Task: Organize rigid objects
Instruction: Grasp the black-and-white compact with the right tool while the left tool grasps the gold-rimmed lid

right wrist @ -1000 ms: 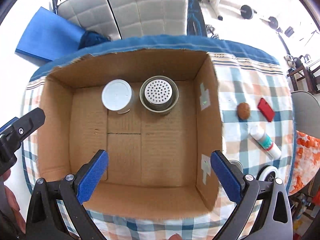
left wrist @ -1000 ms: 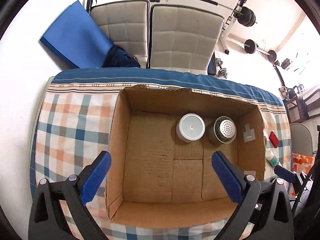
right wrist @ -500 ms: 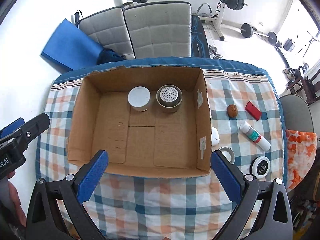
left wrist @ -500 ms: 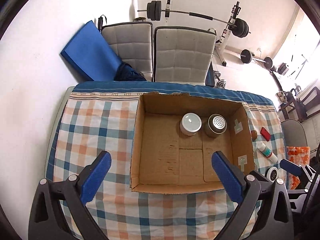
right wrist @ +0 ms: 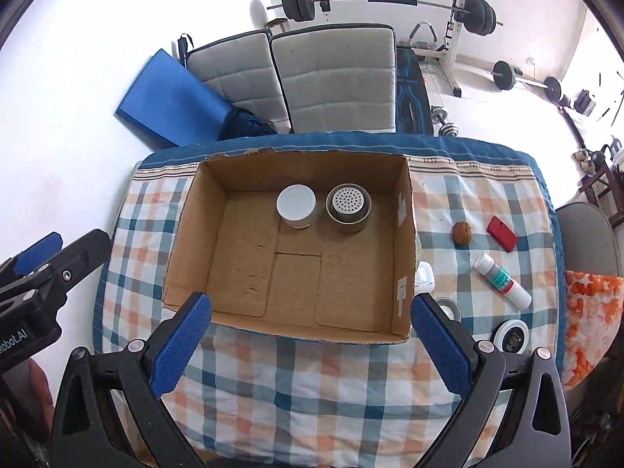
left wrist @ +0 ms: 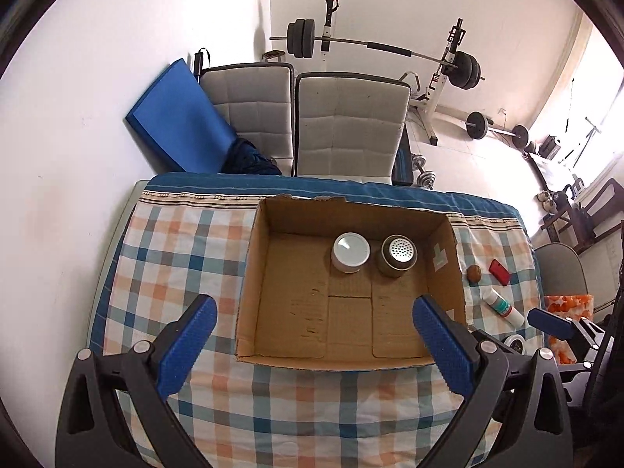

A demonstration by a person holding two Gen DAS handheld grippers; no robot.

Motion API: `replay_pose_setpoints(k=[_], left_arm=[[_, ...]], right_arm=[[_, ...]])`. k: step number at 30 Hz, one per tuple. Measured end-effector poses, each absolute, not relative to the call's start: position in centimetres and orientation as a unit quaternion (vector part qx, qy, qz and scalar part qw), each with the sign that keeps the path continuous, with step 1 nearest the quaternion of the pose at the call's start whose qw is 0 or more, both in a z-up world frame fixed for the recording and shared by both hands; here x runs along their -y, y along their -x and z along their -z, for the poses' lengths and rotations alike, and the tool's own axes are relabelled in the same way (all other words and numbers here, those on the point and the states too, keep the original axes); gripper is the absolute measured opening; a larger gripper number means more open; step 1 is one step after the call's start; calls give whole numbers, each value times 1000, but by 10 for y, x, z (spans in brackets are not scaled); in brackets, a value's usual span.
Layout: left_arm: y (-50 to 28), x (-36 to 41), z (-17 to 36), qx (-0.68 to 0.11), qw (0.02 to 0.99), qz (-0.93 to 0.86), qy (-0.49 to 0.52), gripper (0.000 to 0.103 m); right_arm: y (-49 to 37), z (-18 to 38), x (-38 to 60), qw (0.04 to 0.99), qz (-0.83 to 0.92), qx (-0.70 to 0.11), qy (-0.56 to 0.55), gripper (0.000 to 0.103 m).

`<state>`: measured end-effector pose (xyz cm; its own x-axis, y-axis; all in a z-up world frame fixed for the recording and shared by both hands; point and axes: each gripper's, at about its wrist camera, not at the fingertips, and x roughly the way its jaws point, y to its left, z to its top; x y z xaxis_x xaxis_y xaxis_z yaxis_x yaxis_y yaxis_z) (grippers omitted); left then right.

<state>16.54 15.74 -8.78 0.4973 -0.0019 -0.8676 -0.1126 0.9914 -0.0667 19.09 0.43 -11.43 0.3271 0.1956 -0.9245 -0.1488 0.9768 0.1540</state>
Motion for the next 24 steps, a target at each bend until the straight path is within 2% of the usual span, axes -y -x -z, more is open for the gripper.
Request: replay_pose_setpoints(k=[7,11,15,19,24], left_arm=[[-195,-66,83,-503,863,33,45,103],[-215,3,106,-524,848,73,30,103],[-234,69,152,-559,823,97,2,103],[-259,123,210,-608,786,105,-51,103],[-271,158,245,-638,760,102,-72,103]], right_arm=[[-197,112,79,813,-74,-575,-45,103],[-202,123,158,806,-11,-590,-41,103],[-204,174,239,764,38,-640,-69,103],[-196,241,300,718,56,-679,-141,103],[-189,326,337,671,96,-706,-205,101]])
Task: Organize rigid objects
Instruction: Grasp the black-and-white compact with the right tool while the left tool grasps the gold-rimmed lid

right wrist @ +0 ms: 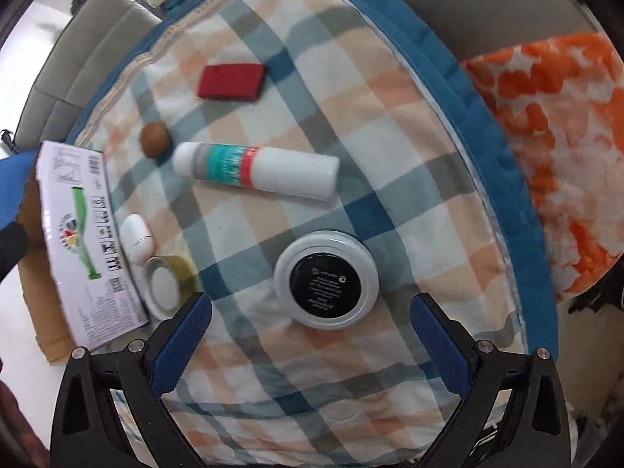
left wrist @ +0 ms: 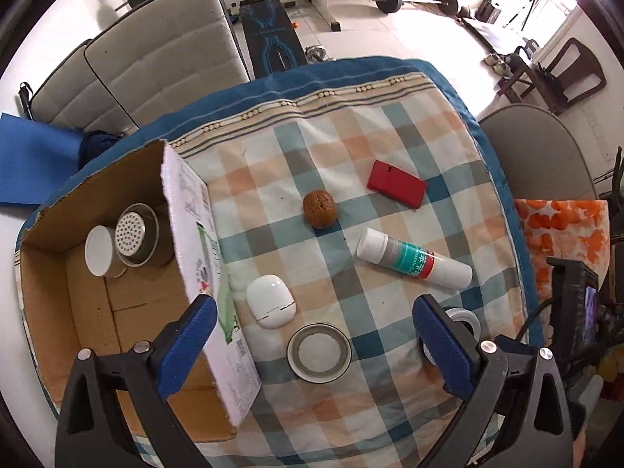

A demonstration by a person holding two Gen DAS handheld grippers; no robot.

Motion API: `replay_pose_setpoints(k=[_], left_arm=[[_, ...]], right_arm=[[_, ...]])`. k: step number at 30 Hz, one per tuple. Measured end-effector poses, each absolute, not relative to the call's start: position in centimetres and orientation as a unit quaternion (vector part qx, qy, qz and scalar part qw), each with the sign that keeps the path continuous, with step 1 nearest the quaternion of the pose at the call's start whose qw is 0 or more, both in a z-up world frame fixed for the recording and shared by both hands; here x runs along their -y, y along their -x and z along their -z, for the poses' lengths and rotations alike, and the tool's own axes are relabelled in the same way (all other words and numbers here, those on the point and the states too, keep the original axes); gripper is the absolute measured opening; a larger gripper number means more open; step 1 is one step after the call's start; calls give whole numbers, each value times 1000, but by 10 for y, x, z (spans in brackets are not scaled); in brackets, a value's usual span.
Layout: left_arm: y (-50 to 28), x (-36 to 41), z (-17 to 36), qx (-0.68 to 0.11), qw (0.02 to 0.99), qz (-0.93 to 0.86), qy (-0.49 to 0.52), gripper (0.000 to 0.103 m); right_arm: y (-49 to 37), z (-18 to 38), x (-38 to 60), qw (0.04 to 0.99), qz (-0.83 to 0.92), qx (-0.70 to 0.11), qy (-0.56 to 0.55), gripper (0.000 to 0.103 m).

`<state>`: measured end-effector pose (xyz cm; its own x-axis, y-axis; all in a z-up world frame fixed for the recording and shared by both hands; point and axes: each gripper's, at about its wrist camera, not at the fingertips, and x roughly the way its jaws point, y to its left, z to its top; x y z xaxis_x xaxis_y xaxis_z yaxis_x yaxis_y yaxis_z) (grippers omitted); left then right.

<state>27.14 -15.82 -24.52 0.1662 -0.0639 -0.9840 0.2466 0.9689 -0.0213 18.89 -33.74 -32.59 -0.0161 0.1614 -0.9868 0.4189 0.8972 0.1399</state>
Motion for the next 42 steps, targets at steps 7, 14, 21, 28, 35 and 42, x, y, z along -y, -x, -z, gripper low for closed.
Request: replay_pose_setpoints(k=[7,14,21,28,35,42], left_arm=[[-272,173,284,-672,727,92,-102,103],[-263,185,317,-680,707,113,-159,103],[-251,210,357,-708,651,155,-227,103],[-239,212,389,-730,609,147,-275,73],[-248,205,372,-750,617,162,-174,57],[-243,195,398,-778,569,132,-230,83]], right_arm=[[-180,392,338,620,104,-742,-234,78],[-165,373,357,625,83,-749,-205,77],[-151,362,369,618,60,-763,-180,77],[-152,357,385,618,51,-762,-186,77],[-154,354,390,617,45,-763,-188,77],[-161,353,401,620,41,-761,-187,77]])
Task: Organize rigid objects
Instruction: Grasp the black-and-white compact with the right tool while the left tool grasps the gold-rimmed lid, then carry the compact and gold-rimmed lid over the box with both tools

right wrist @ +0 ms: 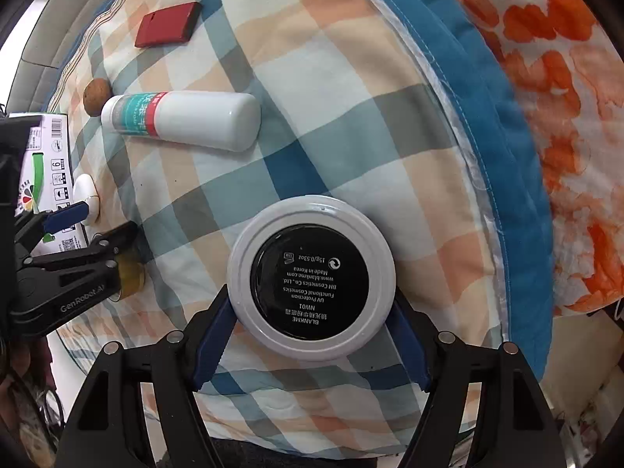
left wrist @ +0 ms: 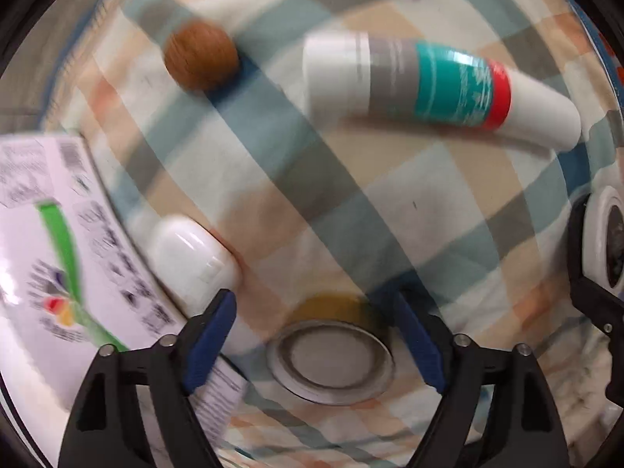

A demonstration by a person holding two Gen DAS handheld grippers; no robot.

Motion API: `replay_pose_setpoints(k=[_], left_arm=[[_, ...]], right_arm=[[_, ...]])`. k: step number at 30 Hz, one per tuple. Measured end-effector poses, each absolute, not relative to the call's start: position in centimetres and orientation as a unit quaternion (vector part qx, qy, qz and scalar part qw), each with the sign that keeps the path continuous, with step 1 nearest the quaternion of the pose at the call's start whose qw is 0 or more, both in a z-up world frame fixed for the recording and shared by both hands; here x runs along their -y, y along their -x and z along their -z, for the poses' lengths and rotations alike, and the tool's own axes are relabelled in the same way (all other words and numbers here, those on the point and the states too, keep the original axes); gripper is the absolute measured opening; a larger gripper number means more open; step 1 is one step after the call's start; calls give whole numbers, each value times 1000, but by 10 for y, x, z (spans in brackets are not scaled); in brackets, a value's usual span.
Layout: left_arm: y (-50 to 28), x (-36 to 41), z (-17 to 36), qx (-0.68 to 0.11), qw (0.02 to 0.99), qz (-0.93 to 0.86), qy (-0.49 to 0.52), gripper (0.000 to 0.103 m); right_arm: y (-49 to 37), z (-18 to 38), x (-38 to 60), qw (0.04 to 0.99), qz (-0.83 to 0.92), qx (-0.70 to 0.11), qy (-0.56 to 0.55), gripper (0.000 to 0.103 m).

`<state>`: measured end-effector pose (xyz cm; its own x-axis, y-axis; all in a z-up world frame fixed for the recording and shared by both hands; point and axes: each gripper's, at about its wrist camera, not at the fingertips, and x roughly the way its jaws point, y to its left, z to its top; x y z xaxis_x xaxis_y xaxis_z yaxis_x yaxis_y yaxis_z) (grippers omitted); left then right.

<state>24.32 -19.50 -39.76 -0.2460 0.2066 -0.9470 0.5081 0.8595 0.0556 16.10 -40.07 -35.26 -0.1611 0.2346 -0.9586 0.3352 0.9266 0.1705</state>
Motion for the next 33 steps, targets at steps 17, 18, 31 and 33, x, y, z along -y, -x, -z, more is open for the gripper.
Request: replay_pose_setpoints(k=[17,18,31,33], left_arm=[[-235,174,400,-775,612,130,-87,65],[-235,174,400,-774,614,129,-89,67],[-215,247,402,-741,648,124,-130,62],[-210,249,398,-735,652,128,-137,62]], right_arm=[[-159,381,396,606,55,-761,-224,77],[-160,384,395,605,59,-762,-224,78],[-170,399,380,600,106,-768,-198,78],[-171,397,373,608,103,-767,-180,77]])
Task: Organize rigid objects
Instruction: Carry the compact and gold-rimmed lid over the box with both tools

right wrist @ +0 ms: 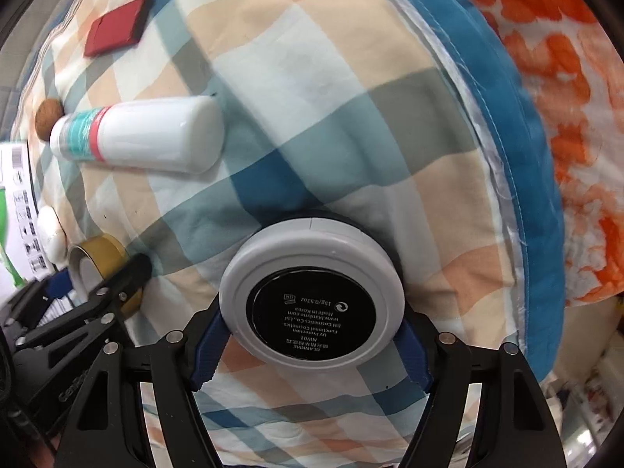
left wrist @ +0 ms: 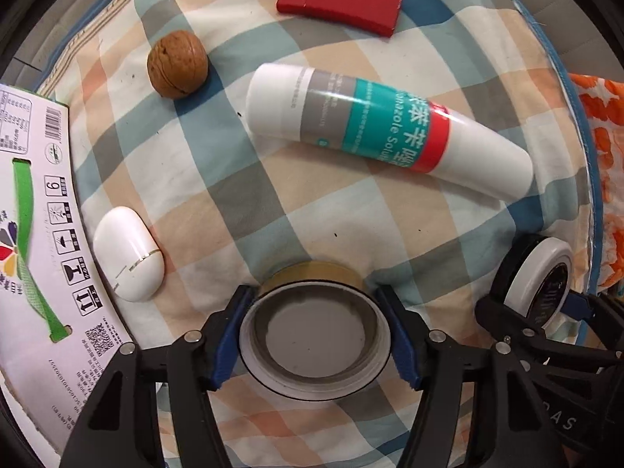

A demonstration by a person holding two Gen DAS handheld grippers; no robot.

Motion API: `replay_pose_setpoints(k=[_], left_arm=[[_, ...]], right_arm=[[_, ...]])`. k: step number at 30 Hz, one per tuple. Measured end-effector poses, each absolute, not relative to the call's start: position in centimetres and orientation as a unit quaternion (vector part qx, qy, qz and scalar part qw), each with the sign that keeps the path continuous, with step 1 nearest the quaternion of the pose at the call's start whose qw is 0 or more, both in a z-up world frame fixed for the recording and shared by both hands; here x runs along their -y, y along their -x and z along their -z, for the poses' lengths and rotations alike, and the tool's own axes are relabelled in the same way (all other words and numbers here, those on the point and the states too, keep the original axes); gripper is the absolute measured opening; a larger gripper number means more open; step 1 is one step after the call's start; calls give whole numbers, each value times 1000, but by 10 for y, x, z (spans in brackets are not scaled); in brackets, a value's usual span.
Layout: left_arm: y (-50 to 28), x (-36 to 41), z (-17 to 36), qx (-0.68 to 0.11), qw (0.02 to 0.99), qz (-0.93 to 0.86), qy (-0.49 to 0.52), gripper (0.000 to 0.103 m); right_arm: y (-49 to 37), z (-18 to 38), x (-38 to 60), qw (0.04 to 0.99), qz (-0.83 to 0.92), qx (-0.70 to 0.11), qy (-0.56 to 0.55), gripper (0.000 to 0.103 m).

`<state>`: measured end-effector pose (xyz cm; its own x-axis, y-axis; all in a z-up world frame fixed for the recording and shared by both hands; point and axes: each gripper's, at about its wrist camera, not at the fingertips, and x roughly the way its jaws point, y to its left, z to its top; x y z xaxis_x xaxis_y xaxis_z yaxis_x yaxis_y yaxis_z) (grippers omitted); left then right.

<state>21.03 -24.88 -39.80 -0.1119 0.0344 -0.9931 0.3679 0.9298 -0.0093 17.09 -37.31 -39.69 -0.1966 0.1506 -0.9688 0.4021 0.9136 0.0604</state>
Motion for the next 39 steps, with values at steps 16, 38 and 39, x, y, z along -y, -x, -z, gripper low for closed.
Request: replay_pose_setpoints(k=[16,38,39], left_arm=[[-192,203,314,-706,690,148,-62,62],[-281,-33,172,-621,777,101,33,62],[-284,-49,175,-623,776,92,38,62]], right_arm=[[-159,338,346,655,52,-740,-142,76],[-254,200,146,710,-103,-680,-149,76],[-259,200,128,709,-110,-681,-146,76]])
